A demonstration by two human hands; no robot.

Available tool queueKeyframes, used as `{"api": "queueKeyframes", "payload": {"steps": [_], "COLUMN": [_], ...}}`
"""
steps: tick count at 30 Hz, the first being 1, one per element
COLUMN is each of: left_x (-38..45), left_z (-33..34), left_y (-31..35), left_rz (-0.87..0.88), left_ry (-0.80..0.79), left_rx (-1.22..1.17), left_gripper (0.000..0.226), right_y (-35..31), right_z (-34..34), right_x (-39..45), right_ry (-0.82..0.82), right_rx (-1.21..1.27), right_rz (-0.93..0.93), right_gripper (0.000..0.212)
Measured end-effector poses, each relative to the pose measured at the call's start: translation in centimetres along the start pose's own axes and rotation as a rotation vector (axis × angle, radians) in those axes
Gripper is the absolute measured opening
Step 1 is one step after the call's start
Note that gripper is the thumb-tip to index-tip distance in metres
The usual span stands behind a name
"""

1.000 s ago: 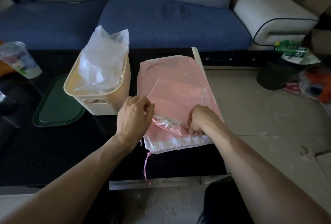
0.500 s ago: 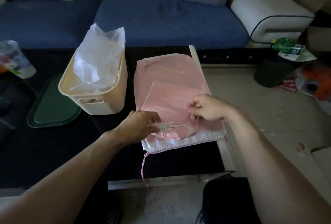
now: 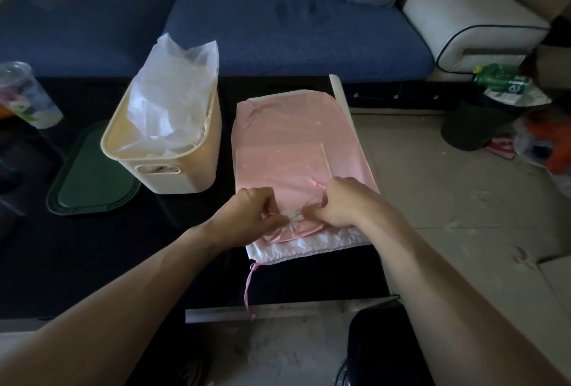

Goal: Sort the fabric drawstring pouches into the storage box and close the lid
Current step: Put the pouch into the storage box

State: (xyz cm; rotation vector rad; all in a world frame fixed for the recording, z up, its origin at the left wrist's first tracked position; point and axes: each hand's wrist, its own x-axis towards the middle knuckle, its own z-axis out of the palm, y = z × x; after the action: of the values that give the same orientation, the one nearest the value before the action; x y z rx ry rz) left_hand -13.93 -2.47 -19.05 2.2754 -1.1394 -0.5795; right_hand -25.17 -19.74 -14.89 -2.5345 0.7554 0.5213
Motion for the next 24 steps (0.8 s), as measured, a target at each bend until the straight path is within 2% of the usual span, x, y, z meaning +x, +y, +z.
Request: {"api": "queueKeyframes", "payload": {"steps": [2,5,6,10,12,15,19,21,24], "left_x": [0.0,-0.1,0.0,-0.2,-0.2,-0.2,-0.2,-0.1,-0.2], "left_z": [0.2,-0.1,-0.2,-0.5,-0.5,-0.5,-1.0,-1.6,-3.2], "left_y": [0.1,0.0,0.0,-0.1,-0.2,-0.4,-0.6,-0.6,-0.8], "left_rz": [0.014,0.008,-0.004,-0.028,-0.026,-0.038,-0.029,0.000,0.017], "left_ry": [-0.035,-0.080,-0.097,-0.152,-0.168,-0.175,-0.139,-0.104,-0.108], "left_rx": [-0.022,-0.072,-0.097,-0.173,-0.174,-0.193,-0.157,-0.101,0.017], "left_gripper": [0.024,0.019,0.017,0.013,0.014,0.018,0.018,0.013,0.009], "right_y": [0.0,-0.3,-0.3,-0.7,-1.3,-1.9,-1.7,-1.3,-0.8], "right_z": [0.6,1.4,2.0,3.4,3.5,3.6,3.3,3.0,2.8], "right_x": [0.4,1.4,1.9,2.7,2.8,2.6,2.5,2.6,2.6], "right_ry": [0.105,0.160,0.186,0.357,0.390,0.318,0.234,0.222,0.110], "right_rx": [-0.001,0.121,0.153,0.284,0.285,0.260,0.260,0.222,0.169], "right_rz": [0.025,0.028,0.008,-0.154,-0.249,-0.371,-0.428,-0.383,-0.330], "right_gripper": [0.050,0.056,0.051,0.010,0.006,0.010,0.030,0.025,0.011]}}
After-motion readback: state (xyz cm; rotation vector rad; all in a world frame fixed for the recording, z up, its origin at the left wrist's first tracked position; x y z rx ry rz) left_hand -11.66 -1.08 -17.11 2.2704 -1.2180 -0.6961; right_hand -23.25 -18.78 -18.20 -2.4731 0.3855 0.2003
